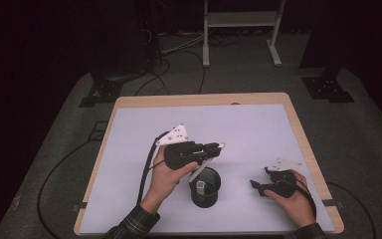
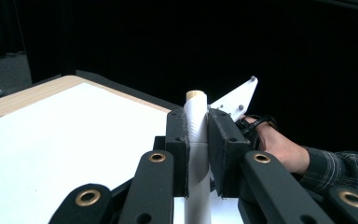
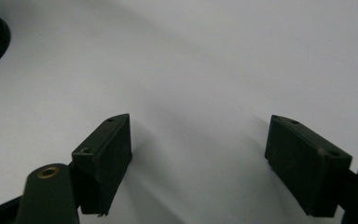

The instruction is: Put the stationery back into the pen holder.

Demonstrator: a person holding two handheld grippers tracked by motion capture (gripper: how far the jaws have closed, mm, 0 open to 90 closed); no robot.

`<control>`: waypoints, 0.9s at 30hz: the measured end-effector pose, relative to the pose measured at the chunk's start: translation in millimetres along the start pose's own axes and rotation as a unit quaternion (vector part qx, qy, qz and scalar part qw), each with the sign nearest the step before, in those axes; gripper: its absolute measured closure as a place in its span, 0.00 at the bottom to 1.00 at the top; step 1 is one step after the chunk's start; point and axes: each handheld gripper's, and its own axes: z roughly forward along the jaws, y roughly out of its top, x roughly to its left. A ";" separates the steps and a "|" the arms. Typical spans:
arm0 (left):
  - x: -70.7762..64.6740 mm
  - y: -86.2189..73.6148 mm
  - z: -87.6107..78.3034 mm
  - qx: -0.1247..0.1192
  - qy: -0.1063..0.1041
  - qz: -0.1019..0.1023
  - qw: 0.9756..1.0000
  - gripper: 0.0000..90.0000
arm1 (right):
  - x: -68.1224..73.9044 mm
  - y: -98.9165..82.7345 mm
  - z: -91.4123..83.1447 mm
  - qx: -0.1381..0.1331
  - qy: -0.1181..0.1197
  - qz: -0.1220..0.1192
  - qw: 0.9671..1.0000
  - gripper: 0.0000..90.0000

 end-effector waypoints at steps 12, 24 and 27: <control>1.3 -3.7 1.8 0.009 0.001 0.005 1.000 0.87 | 0.0 0.0 0.0 0.000 0.000 0.000 1.000 0.24; 2.0 -6.2 3.5 0.008 0.001 0.009 1.000 0.87 | -0.1 0.0 0.0 0.000 0.000 0.000 1.000 0.24; 2.4 -7.4 3.5 0.011 0.002 0.008 1.000 0.87 | -0.1 0.0 0.0 0.000 0.000 0.000 1.000 0.24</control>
